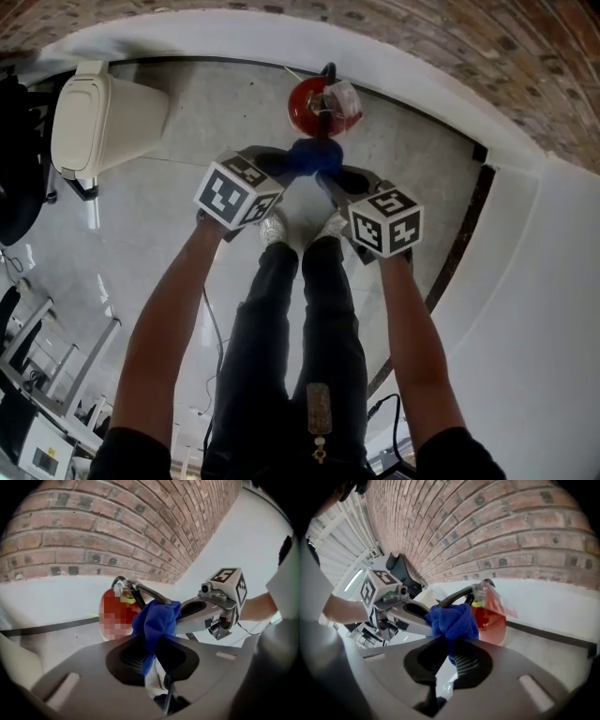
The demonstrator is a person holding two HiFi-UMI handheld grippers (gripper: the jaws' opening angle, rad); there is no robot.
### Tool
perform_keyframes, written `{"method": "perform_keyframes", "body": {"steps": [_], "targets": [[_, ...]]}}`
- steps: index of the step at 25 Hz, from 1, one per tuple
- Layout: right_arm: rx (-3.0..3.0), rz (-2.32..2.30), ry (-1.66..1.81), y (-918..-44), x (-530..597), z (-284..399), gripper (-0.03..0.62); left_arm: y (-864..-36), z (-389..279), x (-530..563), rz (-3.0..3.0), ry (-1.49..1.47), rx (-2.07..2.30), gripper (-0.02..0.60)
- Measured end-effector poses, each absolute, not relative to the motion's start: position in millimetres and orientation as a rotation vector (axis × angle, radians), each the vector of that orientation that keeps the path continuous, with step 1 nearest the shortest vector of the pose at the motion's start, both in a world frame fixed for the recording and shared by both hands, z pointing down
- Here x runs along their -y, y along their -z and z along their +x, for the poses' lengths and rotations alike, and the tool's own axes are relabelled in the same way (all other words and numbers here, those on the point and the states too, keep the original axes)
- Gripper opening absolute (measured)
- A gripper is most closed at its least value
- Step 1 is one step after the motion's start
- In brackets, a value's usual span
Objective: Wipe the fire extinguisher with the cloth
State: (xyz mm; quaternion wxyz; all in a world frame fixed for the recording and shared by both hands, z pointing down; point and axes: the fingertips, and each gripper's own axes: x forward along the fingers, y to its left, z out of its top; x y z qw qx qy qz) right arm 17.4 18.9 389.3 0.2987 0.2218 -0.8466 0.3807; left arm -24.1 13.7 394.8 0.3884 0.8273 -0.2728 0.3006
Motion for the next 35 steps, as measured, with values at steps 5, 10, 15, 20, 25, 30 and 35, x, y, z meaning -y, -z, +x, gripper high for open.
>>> {"method": "perform_keyframes", "body": {"steps": [5, 10, 15, 20, 25, 30, 35], "targets": [[2.301, 0.761, -1.017, -392, 37, 11, 0.023, -398, -33, 44, 2.082, -0.671, 0.858, 0.055], [2.368, 0.722, -1.074, -393, 39, 4, 0.023, -408, -34, 65, 2.059, -0.645, 0.895, 0.054], [2.298, 0.674, -1.088, -405, 26, 7, 0.023, -416, -29, 42, 2.03, -0.665, 0.817, 0.052], [2.192, 0.611, -1.117, -434, -11, 12, 0.023, -428, -23, 12, 1.992, -0.698, 0.752, 0.052], [2.14, 0.576, -1.121, -442, -47, 17, 0.023, -448, -29, -39, 1.957, -0.804, 0.675, 0.052], [2.202, 0.66, -1.062, -409, -33, 28, 0.023, -418, -36, -33, 2.031, -0.743, 0.737, 0.052], [2.251, 0.793, -0.997, -394, 20, 23, 0.023, -397, -43, 28, 2.104, -0.731, 0.881, 0.052]]}}
